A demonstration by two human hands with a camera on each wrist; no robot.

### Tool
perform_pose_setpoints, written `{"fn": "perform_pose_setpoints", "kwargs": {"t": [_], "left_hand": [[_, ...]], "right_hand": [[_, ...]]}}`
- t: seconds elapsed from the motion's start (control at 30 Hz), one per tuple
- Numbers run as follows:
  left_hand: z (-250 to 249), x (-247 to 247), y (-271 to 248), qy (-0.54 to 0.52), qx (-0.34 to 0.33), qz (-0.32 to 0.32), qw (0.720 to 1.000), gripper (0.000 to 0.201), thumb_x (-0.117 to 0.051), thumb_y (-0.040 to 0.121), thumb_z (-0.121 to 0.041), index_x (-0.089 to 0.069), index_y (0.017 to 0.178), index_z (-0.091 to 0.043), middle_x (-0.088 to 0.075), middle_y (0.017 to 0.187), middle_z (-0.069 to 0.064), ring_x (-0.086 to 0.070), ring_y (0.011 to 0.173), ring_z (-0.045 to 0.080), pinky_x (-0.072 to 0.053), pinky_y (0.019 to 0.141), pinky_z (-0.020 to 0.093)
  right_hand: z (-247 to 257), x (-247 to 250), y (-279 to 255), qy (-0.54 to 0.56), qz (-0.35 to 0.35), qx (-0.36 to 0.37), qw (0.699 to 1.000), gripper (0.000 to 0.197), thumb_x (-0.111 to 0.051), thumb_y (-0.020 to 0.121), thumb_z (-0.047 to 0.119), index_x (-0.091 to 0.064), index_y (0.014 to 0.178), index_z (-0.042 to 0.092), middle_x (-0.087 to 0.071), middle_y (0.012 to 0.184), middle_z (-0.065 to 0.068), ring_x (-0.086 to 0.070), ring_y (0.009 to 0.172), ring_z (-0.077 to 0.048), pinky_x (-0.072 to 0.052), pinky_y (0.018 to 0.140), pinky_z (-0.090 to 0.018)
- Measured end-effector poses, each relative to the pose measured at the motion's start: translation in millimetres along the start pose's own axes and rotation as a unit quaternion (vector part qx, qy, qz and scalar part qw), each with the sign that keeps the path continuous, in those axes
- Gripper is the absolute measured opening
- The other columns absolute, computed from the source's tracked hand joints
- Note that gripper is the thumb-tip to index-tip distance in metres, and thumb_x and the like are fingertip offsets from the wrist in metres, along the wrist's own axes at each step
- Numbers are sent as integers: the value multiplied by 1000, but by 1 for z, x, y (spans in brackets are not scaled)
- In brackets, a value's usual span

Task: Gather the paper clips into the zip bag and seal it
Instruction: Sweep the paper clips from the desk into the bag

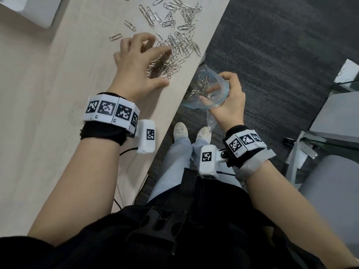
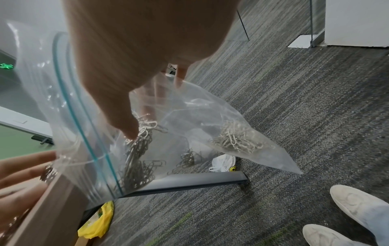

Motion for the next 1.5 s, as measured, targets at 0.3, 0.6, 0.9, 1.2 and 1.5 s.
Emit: {"fn": "perform_pose_setpoints", "kwargs": {"t": [0.3,0.6,0.9,1.2,1.5], "left_hand": [[-15,-14,-9,-66,-45,-52,995,25,-70,79,-21,-68,103,-24,-54,114,7,-43,111,25,-36,89,29],[-9,-8,-23,-58,-29,-139,988,28,-59,80,-32,-67,107,-30,-57,117,0,-44,114,24,-33,88,32],[-5,-9,-31,-40,21,-104,994,57,-71,66,-48,-58,119,-33,-46,131,-4,-34,121,24,-26,91,34],[-35,-11,-29,-128,-83,-122,981,24,-65,83,-32,-70,95,-12,-67,87,3,-53,60,12,-43,61,16],[-63,-40,-11,-140,-27,-69,987,19,-61,85,-11,-69,102,-7,-72,88,10,-59,55,13,-56,64,29]], "right_hand": [[5,-3,-5,2,-10,6,1000,60,-78,63,56,-44,106,31,-71,89,-1,-67,89,-32,-53,83,-55],[6,-3,-9,-7,-24,5,1000,55,-77,60,61,-40,98,46,-71,89,-4,-67,87,-32,-53,83,-53],[3,-8,-10,-5,-30,0,1000,61,-81,61,60,-39,103,45,-71,92,-4,-67,89,-29,-54,83,-52],[2,3,-14,1,-47,-3,999,58,-83,64,51,-43,104,36,-70,85,4,-67,86,-30,-54,82,-53],[-14,43,-24,4,-90,-17,996,51,-81,63,43,-42,95,48,-70,83,2,-66,88,-32,-53,82,-53]]}}
Point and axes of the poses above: each hand's wrist, its own y-axis towards the middle knuckle, its own x-axis out of the back of the hand, z = x × y, the point moved 5 cm from there along y, towards the middle knuckle
